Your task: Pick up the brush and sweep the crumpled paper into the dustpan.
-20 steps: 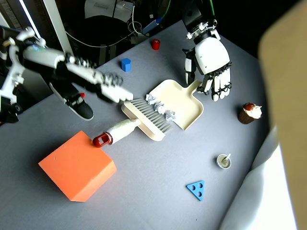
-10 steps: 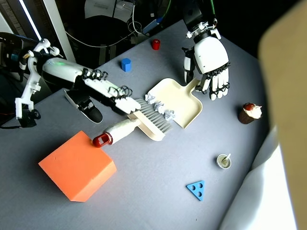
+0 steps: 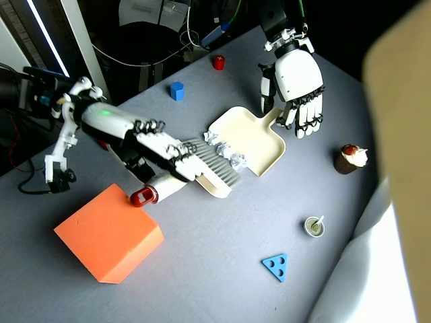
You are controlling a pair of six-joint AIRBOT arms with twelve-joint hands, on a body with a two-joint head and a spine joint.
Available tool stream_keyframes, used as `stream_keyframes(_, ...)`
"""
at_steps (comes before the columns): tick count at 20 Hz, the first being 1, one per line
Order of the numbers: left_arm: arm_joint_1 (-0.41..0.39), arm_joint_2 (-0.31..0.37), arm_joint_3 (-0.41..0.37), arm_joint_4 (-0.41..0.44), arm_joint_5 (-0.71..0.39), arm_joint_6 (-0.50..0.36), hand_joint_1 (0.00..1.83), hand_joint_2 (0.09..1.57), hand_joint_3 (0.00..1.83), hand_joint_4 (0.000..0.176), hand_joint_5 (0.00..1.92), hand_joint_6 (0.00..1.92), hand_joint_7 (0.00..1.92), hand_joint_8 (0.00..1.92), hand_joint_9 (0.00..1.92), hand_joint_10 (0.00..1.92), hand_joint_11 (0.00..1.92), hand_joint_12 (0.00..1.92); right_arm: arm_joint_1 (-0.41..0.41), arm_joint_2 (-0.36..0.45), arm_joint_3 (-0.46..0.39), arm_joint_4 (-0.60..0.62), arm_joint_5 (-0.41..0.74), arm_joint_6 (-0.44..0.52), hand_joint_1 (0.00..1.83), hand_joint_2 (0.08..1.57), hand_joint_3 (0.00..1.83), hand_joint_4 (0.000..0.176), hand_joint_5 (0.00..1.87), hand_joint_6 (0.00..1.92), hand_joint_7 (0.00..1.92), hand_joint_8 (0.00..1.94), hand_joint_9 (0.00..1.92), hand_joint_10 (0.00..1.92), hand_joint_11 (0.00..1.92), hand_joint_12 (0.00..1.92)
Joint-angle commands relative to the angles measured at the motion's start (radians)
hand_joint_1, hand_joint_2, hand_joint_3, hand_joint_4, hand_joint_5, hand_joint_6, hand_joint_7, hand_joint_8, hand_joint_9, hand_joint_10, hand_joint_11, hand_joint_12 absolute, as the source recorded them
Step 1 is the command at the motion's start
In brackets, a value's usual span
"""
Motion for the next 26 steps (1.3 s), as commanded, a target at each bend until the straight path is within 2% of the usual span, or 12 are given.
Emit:
stream_keyframes(1,-0.015,0.005,0.007,0.025,-0.077,0.006,1.11,1.09,0.00,0.000,1.05,0.86,0.56,0.00,0.46,0.00,0.45,0.06,0.010,0.001,0.011,-0.087,0.091,0.002,0.91,0.97,0.00,0.000,0.20,0.01,0.16,0.00,0.19,0.00,0.22,0.03)
stream_keyframes(6,-0.018,0.006,0.009,0.026,-0.075,0.006,1.12,1.08,0.00,0.000,1.06,0.84,0.57,0.00,0.46,0.00,0.42,0.08,0.030,-0.039,0.085,-0.087,0.061,0.036,0.90,0.96,0.00,0.000,0.20,0.00,0.16,0.00,0.18,0.00,0.23,0.03)
stream_keyframes(12,-0.026,0.005,0.012,0.031,-0.067,0.006,1.12,1.08,0.00,0.000,1.07,0.82,0.59,0.00,0.49,0.00,0.42,0.10,0.039,-0.070,0.132,-0.087,0.032,0.063,0.87,0.97,0.00,0.000,0.19,0.00,0.15,0.00,0.17,0.00,0.22,0.02)
stream_keyframes(13,-0.026,0.005,0.012,0.031,-0.067,0.006,1.12,1.08,0.00,0.000,1.08,0.82,0.60,0.00,0.50,0.00,0.43,0.10,0.036,-0.075,0.139,-0.087,0.028,0.064,0.91,0.95,0.00,0.000,0.21,0.01,0.17,0.01,0.19,0.01,0.23,0.03)
stream_keyframes(14,-0.026,0.005,0.010,0.031,-0.067,0.006,1.10,1.08,0.00,0.013,1.06,0.85,0.58,0.00,0.48,0.00,0.42,0.10,0.033,-0.081,0.149,-0.087,0.024,0.066,0.88,0.96,0.00,0.000,0.19,0.00,0.15,0.00,0.18,0.00,0.23,0.03)
stream_keyframes(16,-0.026,0.005,0.008,0.030,-0.068,0.006,1.11,1.08,0.00,0.012,1.08,0.82,0.57,0.00,0.47,0.00,0.39,0.10,0.030,-0.083,0.152,-0.087,0.020,0.068,0.89,0.96,0.00,0.000,0.21,0.01,0.16,0.00,0.19,0.00,0.24,0.03)
stream_keyframes(17,-0.026,0.005,0.007,0.030,-0.068,0.006,1.11,1.08,0.00,0.000,1.06,0.84,0.56,0.00,0.46,0.00,0.40,0.11,0.028,-0.082,0.151,-0.087,0.020,0.068,0.88,0.96,0.00,0.000,0.21,0.00,0.16,0.00,0.19,0.00,0.23,0.03)
stream_keyframes(23,-0.027,0.006,0.003,0.025,-0.078,0.006,1.11,1.07,0.00,0.000,1.08,0.82,0.57,0.00,0.47,0.00,0.40,0.12,0.023,-0.083,0.155,-0.088,0.020,0.074,0.94,0.96,0.00,0.000,0.29,0.01,0.23,0.01,0.24,0.01,0.28,0.04)
stream_keyframes(24,-0.027,0.006,0.003,0.025,-0.078,0.006,1.10,1.08,0.00,0.023,1.06,0.84,0.56,0.01,0.46,0.00,0.39,0.13,0.023,-0.083,0.155,-0.091,0.020,0.074,0.96,0.97,0.00,0.000,0.34,0.01,0.27,0.00,0.29,0.01,0.33,0.05)
stream_keyframes(25,-0.027,0.006,0.002,0.025,-0.078,0.006,1.10,1.08,0.00,0.024,1.06,0.84,0.57,0.01,0.46,0.00,0.39,0.13,0.022,-0.083,0.155,-0.094,0.020,0.074,0.95,1.00,0.00,0.000,0.39,0.01,0.35,0.01,0.35,0.01,0.37,0.06)
stream_keyframes(26,-0.027,0.006,0.002,0.025,-0.078,0.006,1.09,1.08,0.00,0.038,1.07,0.83,0.57,0.01,0.46,0.00,0.39,0.14,0.022,-0.083,0.156,-0.094,0.020,0.074,0.96,1.01,0.00,0.000,0.44,0.01,0.42,0.01,0.42,0.01,0.42,0.08)
